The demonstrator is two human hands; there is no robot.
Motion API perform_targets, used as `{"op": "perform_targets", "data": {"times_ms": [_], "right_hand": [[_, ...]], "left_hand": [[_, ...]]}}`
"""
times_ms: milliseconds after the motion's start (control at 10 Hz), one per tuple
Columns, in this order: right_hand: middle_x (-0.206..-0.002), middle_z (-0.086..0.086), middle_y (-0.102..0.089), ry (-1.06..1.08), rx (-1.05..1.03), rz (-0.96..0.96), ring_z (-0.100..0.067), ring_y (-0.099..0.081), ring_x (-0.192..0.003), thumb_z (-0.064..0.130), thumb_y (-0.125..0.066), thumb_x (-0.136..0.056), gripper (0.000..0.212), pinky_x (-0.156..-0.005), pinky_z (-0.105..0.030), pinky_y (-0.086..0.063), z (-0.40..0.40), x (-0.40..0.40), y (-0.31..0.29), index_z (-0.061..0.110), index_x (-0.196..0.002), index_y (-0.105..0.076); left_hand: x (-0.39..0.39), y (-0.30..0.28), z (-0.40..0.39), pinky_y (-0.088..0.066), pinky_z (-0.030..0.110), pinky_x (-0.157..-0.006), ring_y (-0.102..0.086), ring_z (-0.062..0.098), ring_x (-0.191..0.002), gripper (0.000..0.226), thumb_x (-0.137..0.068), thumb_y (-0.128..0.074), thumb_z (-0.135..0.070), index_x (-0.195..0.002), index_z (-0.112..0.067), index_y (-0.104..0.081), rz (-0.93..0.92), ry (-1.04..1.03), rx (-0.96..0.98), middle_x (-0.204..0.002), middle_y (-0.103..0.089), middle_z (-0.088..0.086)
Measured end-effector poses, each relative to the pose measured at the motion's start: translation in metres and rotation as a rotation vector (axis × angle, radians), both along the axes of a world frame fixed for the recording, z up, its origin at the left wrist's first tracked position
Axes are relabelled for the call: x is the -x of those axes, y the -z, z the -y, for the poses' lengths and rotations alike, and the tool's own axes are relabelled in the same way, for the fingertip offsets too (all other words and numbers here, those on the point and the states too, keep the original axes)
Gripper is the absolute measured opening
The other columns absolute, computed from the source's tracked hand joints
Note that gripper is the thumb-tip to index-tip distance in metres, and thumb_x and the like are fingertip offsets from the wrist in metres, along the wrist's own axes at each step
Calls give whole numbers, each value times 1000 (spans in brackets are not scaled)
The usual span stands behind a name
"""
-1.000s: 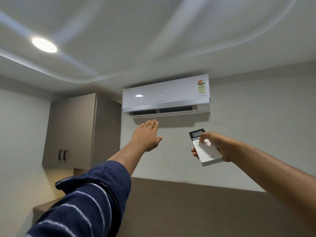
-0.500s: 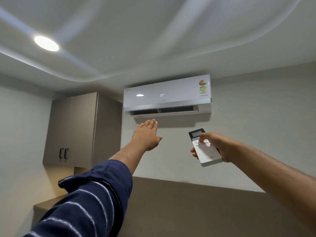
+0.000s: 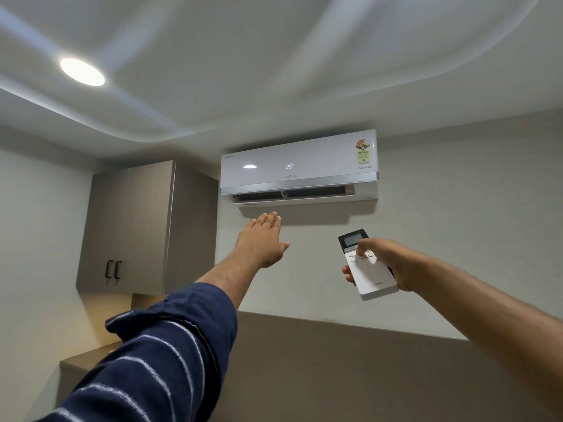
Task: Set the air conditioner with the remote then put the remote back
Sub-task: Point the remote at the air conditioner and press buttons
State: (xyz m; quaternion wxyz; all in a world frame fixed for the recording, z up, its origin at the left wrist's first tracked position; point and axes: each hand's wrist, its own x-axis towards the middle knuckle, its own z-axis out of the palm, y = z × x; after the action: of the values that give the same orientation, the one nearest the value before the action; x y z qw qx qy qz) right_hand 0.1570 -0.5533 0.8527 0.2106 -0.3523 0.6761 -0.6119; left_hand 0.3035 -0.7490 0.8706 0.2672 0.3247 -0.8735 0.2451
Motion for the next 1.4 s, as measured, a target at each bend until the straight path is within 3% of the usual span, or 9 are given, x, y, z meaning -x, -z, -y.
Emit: {"op": "perform_targets", "data": {"times_ms": [1400], "right_hand": [[-68,-16,-76,-17,7,-39,-28,-73,-56,10,-47,-78,21,-55,-29,-57,16,17,10,4,-96,-55]], "left_hand": [[11,4,11,-6,38,-124,1,22,-152,70,-101,-22,-46,-155,-9,3,-6,-2,-2,-164,5,7]]}}
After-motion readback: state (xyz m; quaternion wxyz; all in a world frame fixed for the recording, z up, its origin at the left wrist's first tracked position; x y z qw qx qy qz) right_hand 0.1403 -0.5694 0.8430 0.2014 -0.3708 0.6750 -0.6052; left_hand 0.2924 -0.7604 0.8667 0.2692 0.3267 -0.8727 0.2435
